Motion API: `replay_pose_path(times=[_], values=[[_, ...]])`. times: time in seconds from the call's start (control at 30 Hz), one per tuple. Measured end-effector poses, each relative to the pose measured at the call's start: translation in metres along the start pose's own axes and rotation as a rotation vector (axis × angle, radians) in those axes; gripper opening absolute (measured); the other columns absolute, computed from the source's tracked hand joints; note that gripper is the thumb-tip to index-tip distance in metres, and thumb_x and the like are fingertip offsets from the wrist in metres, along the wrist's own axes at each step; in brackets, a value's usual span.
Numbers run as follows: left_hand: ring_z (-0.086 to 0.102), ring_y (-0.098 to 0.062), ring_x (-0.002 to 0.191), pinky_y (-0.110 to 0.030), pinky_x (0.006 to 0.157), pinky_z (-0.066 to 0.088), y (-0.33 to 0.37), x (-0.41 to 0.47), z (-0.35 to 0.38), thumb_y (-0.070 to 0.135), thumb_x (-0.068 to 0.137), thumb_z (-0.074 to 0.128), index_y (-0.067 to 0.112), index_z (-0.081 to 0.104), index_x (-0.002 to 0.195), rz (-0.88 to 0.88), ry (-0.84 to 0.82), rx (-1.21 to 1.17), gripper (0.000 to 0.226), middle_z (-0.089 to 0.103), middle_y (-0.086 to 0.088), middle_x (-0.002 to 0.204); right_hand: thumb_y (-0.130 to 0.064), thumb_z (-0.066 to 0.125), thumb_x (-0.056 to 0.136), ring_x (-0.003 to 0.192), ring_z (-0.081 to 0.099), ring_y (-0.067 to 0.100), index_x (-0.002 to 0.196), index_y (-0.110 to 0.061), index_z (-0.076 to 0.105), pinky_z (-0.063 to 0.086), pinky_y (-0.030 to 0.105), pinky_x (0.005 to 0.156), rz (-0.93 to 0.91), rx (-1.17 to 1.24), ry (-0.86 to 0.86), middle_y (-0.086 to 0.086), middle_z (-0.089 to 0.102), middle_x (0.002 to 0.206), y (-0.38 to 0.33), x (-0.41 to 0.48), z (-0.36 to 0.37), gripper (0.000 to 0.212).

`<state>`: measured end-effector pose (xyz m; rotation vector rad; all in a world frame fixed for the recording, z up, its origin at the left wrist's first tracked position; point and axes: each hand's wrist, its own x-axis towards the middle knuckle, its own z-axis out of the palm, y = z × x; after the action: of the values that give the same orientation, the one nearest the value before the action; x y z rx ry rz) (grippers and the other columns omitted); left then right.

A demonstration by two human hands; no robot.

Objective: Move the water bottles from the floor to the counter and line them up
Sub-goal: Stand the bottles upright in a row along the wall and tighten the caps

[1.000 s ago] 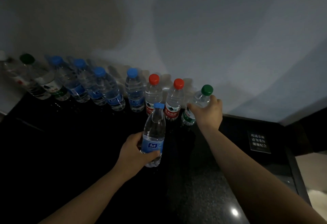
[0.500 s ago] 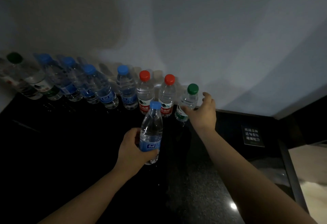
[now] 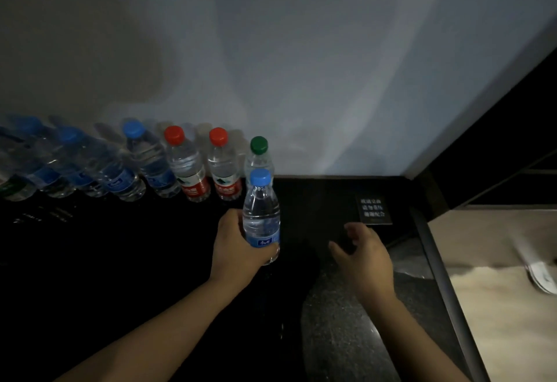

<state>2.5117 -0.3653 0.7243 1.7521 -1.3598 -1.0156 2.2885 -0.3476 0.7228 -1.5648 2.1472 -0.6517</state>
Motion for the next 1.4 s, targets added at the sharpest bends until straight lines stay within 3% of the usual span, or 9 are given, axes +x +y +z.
replay_pose_path(times=[0.17,0.4,0.57,0.7,0.8,1.03,1.2,1.4], values=[[0.057,-0.005,0.092,-0.013,0.069,0.041,0.014,0.013,0.036,0.022,0.054,0.089,0.024,0.047,0.105,0.03,-0.004,0.012,0.066,0.054,0.003,0.108,-0.037,0.073,0.082,0.098,0.06,0.008,0.125,-0.022,0.057,0.044,0.018,0.068,0.052,-0.005,-0.003,-0.004,0.06,0.119,0.023,-0.012,-0.009,0.048],[0.055,-0.011,0.095,-0.014,0.071,0.038,0.026,0.034,0.079,0.013,0.055,0.088,0.023,0.041,0.109,0.002,0.046,0.028,0.072,0.049,-0.001,0.115,-0.036,0.072,0.083,0.1,0.06,0.01,0.124,-0.021,0.057,0.046,0.021,0.072,0.096,0.031,-0.016,-0.003,0.06,0.116,0.044,-0.019,-0.014,0.047],[0.045,0.004,0.078,-0.003,0.05,0.038,0.032,0.051,0.098,0.012,0.055,0.089,0.025,0.037,0.104,-0.025,0.082,0.035,0.073,0.044,0.002,0.111,-0.037,0.071,0.083,0.099,0.058,0.006,0.125,-0.023,0.057,0.039,0.015,0.067,0.135,0.08,-0.031,-0.006,0.06,0.118,0.052,-0.019,-0.013,0.047],[0.047,-0.006,0.086,-0.014,0.068,0.037,0.031,0.063,0.111,0.012,0.056,0.088,0.017,0.041,0.109,-0.009,0.125,0.085,0.071,0.042,0.0,0.114,-0.036,0.071,0.083,0.095,0.053,0.0,0.125,-0.025,0.057,0.034,0.006,0.064,0.159,0.122,-0.044,-0.009,0.06,0.117,0.058,-0.021,-0.01,0.046],[0.046,-0.011,0.092,-0.022,0.08,0.038,0.029,0.072,0.122,0.012,0.057,0.086,0.013,0.048,0.112,-0.014,0.171,0.115,0.067,0.043,-0.001,0.114,-0.035,0.072,0.083,0.097,0.055,0.003,0.125,-0.025,0.057,0.041,0.013,0.069,0.181,0.161,-0.048,-0.009,0.059,0.117,0.063,-0.019,-0.009,0.046],[0.049,-0.014,0.086,-0.024,0.08,0.04,0.027,0.098,0.14,0.019,0.059,0.09,0.009,0.053,0.102,-0.052,0.269,0.119,0.057,0.048,-0.007,0.116,-0.035,0.071,0.083,0.1,0.056,0.004,0.127,-0.026,0.056,0.044,0.018,0.075,0.208,0.204,-0.027,-0.009,0.059,0.118,0.071,-0.006,-0.005,0.047],[0.058,-0.025,0.097,-0.03,0.083,0.047,0.031,0.113,0.15,0.024,0.058,0.091,0.008,0.054,0.106,-0.07,0.34,0.107,0.062,0.051,-0.01,0.118,-0.034,0.072,0.083,0.1,0.056,0.003,0.126,-0.025,0.057,0.046,0.02,0.076,0.21,0.216,-0.01,-0.009,0.059,0.116,0.077,0.002,-0.003,0.046],[0.056,-0.023,0.101,-0.024,0.081,0.04,0.029,0.125,0.158,0.02,0.058,0.09,0.007,0.055,0.11,-0.06,0.358,0.117,0.064,0.053,-0.012,0.121,-0.034,0.072,0.082,0.098,0.056,0.003,0.125,-0.025,0.057,0.05,0.024,0.078,0.209,0.212,0.001,-0.009,0.06,0.115,0.084,0.004,-0.003,0.046]])
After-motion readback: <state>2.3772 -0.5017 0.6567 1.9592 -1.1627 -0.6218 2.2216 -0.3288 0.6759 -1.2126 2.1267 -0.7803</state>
